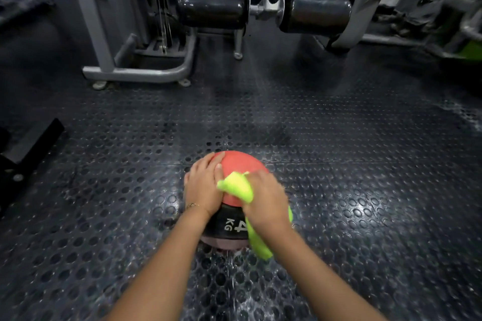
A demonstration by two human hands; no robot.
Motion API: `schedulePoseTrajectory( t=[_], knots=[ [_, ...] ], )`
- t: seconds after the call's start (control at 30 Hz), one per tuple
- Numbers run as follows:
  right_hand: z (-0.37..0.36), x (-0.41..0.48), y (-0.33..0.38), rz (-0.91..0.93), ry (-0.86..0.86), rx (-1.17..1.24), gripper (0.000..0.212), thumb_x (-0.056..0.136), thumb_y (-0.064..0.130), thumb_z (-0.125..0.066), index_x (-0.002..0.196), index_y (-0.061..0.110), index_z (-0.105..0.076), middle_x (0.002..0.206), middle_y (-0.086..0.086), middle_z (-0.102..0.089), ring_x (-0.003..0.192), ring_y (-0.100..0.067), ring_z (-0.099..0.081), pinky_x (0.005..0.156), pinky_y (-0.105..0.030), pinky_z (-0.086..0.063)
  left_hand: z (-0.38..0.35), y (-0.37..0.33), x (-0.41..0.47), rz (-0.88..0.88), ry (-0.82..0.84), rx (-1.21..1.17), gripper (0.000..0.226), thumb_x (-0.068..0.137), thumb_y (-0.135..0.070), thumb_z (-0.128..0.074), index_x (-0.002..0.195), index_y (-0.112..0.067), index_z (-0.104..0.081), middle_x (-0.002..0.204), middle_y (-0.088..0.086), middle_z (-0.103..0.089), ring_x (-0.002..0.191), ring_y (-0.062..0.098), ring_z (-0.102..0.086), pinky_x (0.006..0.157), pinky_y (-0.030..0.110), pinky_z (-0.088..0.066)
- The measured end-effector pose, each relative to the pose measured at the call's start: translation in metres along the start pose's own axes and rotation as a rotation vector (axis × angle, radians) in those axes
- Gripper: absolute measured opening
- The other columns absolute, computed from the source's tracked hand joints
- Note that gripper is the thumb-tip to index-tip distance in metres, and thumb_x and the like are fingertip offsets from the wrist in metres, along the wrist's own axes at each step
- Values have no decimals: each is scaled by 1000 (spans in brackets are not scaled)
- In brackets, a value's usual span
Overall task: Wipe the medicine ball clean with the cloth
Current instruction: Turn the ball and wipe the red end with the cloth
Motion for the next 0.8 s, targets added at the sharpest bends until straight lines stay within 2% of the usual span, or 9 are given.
schedulePoseTrajectory(
  t=[0.03,0.1,0.17,0.23,0.4,0.57,0.67,0.73,0.8],
  knots=[
    [-2,-9,7,75,8,7,35,76,13,-61,111,13,-60,110,-8,-59,102,-32,-53,84,-41,-43,0,2,1,8,9,-15,59,87,-40,-14,138,-33,-43,146,-4,-40,134,21,-33,112,41,-25],
    [0,-1,-5,57,4,-8,33,78,16,-61,111,15,-60,109,-6,-59,102,-29,-53,83,-39,-43,1,5,1,-15,10,-36,65,85,-45,-9,138,-32,-44,146,-3,-41,134,21,-33,113,42,-26],
    [6,23,-37,-154,-47,74,21,83,21,-58,103,13,-61,105,-7,-59,99,-29,-54,78,-37,-43,5,6,-1,-7,-12,-41,66,85,-46,-8,138,-31,-44,147,-2,-40,135,21,-33,114,42,-25],
    [9,31,-50,-305,-95,146,16,86,23,-55,92,10,-61,98,-9,-59,94,-31,-55,71,-37,-42,6,7,-4,43,-13,-8,54,94,-39,-15,140,-30,-41,148,-3,-38,136,21,-31,114,43,-24],
    [-2,-1,-3,34,-54,68,27,79,16,-61,106,17,-62,107,-3,-60,99,-27,-54,82,-39,-45,7,9,-3,98,13,30,44,101,-28,-23,143,-31,-36,150,-2,-34,134,24,-31,109,42,-30],
    [6,19,-51,-343,-90,241,11,83,25,-57,86,15,-62,93,-8,-62,89,-30,-59,70,-37,-46,6,4,-7,38,-18,27,43,101,-26,-25,141,-28,-39,149,0,-36,135,23,-31,113,41,-26],
    [-2,-11,-10,-58,-94,85,32,73,11,-64,105,14,-62,103,-8,-61,95,-30,-56,80,-38,-45,16,4,3,90,25,51,40,97,-21,-32,135,-22,-47,141,6,-47,127,27,-41,104,39,-35],
    [-17,-33,10,117,-31,88,41,63,9,-64,103,16,-63,98,-5,-62,90,-30,-57,78,-35,-43,23,5,17,220,59,137,37,96,-25,-32,126,-18,-52,133,10,-54,124,31,-45,100,41,-37],
    [-21,-37,3,64,7,248,31,66,19,-59,96,18,-64,93,-1,-60,88,-23,-56,75,-28,-37,15,2,21,314,136,175,43,96,-36,-28,129,-18,-49,137,11,-50,128,33,-41,105,47,-33]
  ],
)
Point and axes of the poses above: each hand's wrist, its own x-axis towards the middle knuckle, its own z-axis out of the back of the hand, y = z × x, the point moved 10 cm from there along x, towards the middle knuckle
